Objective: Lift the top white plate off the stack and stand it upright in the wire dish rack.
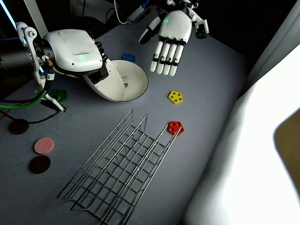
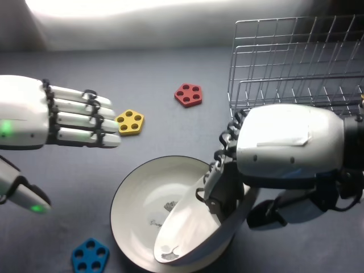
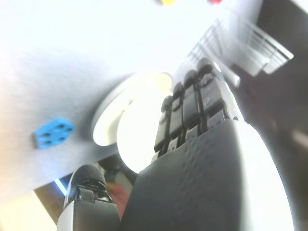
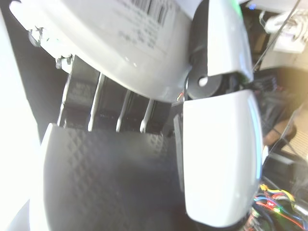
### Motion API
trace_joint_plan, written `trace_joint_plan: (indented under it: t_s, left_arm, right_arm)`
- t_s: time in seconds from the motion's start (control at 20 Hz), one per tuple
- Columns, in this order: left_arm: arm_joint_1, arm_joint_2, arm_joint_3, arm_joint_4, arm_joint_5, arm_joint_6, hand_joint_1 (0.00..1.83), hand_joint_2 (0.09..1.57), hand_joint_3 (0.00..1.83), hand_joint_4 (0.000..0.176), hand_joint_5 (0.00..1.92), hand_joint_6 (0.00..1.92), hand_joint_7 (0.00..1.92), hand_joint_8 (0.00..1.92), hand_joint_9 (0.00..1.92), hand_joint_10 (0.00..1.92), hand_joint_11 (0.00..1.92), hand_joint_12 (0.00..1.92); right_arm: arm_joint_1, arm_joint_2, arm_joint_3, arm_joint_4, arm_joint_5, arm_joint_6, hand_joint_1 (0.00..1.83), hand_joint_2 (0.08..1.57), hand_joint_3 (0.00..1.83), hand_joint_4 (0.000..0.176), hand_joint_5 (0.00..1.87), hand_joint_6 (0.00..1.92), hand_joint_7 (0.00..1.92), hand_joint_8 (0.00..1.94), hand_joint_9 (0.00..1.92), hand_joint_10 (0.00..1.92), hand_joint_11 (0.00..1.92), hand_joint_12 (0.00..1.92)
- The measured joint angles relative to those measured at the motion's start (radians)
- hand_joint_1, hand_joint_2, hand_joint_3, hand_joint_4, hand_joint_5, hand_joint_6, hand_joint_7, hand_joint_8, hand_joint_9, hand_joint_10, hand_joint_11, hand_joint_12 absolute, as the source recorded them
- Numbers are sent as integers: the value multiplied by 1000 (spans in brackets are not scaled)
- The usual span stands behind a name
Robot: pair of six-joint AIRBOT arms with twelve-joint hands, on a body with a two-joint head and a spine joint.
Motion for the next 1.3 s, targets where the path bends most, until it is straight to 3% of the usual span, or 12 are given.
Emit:
trace_joint_plan:
  t_s: [0.25, 0.35, 0.5, 0.65, 0.85, 1.3]
  left_arm:
    - [37, 14, 80, 17, -65, -3, 1, 1011, 0, 0, 66, 2, 88, 4, 84, 4, 88, 5]
    - [44, 24, 110, 23, -87, -3, 0, 1010, 0, 0, 52, 0, 84, 2, 82, 3, 76, 0]
    - [55, 26, 148, 13, -113, -1, 0, 1010, 0, 0, 66, 5, 92, 4, 92, 5, 93, 9]
    - [55, 42, 149, 20, -116, 64, 5, 1019, 4, 0, 64, 3, 92, 3, 94, 5, 98, 10]
    - [55, 62, 149, 11, -64, 215, 0, 1024, 4, 0, 57, 0, 94, 2, 95, 3, 114, 17]
    - [76, 90, 149, 7, -42, 308, 2, 1017, 2, 0, 54, 3, 80, 0, 76, 1, 76, 2]
  right_arm:
    - [43, 1, -12, 49, -18, 2, 1498, 1030, 0, 0, 1075, 828, 1159, 405, 1142, 653, 1012, 1285]
    - [55, 1, -12, 59, -22, 1, 1493, 1055, 1, 0, 1034, 904, 1054, 586, 1073, 765, 969, 1343]
    - [68, 3, -12, 80, -27, 2, 1492, 1051, 1, 0, 1011, 914, 1085, 492, 1114, 729, 991, 1373]
    - [78, 8, -12, 92, -31, 2, 1494, 1053, 0, 0, 1012, 912, 1067, 548, 1114, 736, 973, 1360]
    - [87, 13, -12, 102, -27, 15, 1492, 1061, 2, 0, 1006, 939, 1040, 599, 1063, 802, 959, 1374]
    - [106, 23, 25, 228, 31, 99, 1493, 1065, 0, 0, 969, 990, 1019, 654, 1064, 794, 981, 1347]
